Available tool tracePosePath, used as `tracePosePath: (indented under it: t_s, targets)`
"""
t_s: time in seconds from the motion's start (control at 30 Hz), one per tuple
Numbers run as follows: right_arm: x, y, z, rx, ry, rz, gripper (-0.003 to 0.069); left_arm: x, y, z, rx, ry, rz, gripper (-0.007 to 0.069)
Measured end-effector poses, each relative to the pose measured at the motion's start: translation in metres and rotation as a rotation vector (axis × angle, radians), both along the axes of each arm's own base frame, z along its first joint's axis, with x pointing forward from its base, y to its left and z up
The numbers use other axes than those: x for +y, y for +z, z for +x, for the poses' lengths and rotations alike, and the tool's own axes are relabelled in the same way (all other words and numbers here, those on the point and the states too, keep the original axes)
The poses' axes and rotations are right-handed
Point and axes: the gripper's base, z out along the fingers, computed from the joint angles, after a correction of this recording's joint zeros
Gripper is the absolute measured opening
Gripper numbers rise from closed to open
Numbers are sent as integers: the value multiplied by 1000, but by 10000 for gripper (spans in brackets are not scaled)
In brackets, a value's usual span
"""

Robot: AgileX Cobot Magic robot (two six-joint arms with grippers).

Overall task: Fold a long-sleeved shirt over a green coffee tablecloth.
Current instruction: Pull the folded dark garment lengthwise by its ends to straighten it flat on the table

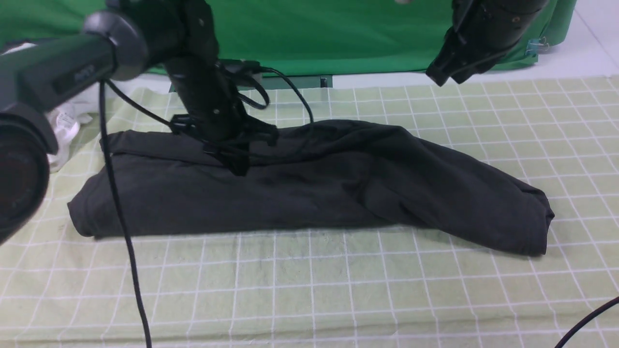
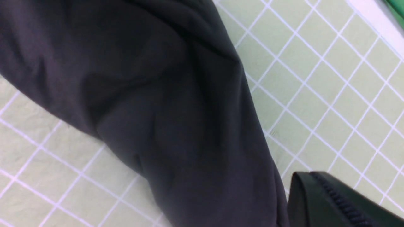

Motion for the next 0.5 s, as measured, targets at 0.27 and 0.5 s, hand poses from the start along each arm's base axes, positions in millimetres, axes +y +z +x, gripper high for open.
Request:
tracePosePath:
  t_s: [0.27, 0.5]
  targets:
    - [0, 11, -8, -8, -12, 49, 3, -8, -35, 15, -58, 12, -1, 7]
    - [1, 23, -17, -7, -3, 123, 3, -4, -42, 26, -129, 82, 14, 10]
